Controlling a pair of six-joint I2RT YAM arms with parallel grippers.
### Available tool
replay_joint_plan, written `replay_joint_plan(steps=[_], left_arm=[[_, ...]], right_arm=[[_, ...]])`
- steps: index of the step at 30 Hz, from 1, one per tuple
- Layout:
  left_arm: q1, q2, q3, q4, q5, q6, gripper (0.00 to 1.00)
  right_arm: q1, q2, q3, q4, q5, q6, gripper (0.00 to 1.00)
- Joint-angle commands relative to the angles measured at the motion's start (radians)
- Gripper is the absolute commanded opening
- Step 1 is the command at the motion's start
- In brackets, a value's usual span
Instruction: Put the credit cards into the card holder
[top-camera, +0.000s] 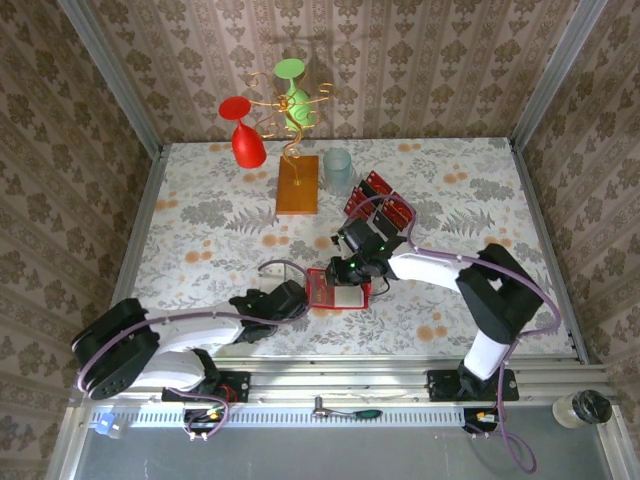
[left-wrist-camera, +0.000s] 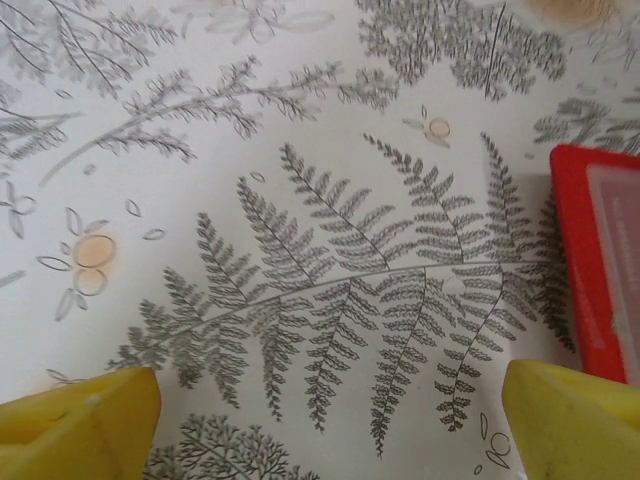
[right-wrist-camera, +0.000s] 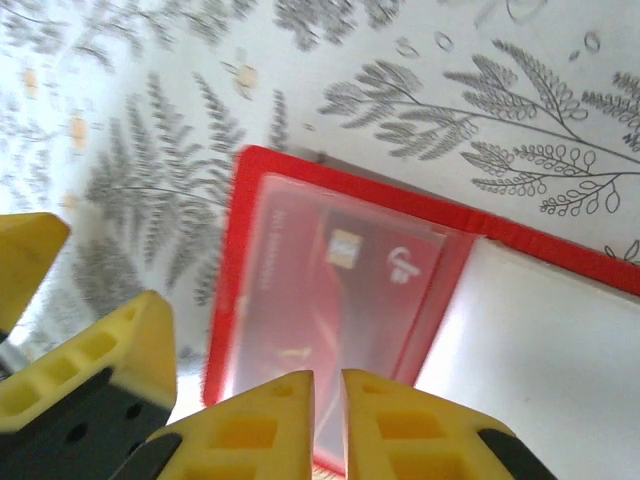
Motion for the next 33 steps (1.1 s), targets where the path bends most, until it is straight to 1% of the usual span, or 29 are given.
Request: replay_joint_plan(steps=[1,6,10,13,19,26,33], left_arm=[[0.011,-0.096,-0.003,-0.101,-0.033,-0.013,0.9],[0.012,-0.213,0.031,-0.157,-0.009,0.002,0.9],[0.007,-0.224,0.076,-0.156,0.015,0.008,0.91],[-0.003,-0.183,0.118,-0.126,0.032,0.02,0.91],[-0.045,-0.044,0.21,-0.054,0.061,0.039,0.91],[-0.075,0.087,0.238,0.065,0.131,0.035,0.91],[-0.083,0.192,0.256,0.102,0.151,0.057,0.91]], right_arm=[[0.0,-0.074,0.022,-0.087,0.052,-0.035,0.18],[-0.029,-0.104,-0.02,-0.12,0.092,-0.059,0.19],[-0.052,-0.099,-0.06,-0.095,0.089,-0.059,0.19],[-0.066,-0.09,-0.081,-0.067,0.092,-0.049,0.18],[-0.091,-0.063,-0.106,-0.027,0.095,-0.038,0.17],[-0.129,-0.033,-0.126,-0.006,0.09,-0.05,0.16],[-0.143,-0.004,-0.128,-0.002,0.068,-0.066,0.15]])
